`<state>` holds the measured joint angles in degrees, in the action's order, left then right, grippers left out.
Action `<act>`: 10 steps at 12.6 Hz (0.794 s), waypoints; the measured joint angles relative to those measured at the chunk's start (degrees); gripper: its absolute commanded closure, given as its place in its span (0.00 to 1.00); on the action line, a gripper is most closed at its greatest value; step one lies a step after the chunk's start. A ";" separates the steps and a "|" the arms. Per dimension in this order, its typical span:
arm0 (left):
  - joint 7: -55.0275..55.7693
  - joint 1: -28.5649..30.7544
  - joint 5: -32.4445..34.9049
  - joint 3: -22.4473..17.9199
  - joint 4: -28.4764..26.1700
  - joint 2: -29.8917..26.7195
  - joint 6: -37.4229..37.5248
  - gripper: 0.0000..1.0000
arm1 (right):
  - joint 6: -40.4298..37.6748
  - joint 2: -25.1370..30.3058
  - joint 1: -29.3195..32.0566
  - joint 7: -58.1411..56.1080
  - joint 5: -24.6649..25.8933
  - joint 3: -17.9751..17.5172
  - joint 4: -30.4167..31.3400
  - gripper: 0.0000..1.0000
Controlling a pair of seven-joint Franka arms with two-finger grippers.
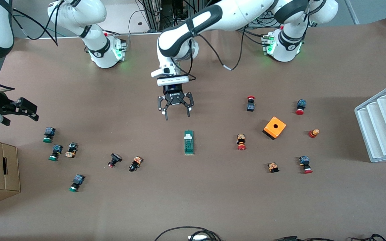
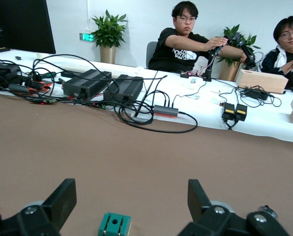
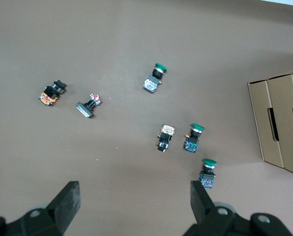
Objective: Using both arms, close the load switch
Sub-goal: 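Lower the left gripper onto the switch body while the right gripper reaches in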
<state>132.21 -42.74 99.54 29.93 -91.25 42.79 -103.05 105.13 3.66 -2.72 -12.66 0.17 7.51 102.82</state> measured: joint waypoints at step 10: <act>5.80 0.04 6.88 -0.90 0.12 10.34 2.29 0.00 | 0.32 -3.15 -5.38 -0.01 -0.13 -0.18 -0.34 0.00</act>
<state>138.01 -42.69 106.42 29.03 -91.13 53.12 -100.76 105.45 0.52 -8.10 -12.66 0.04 7.33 102.48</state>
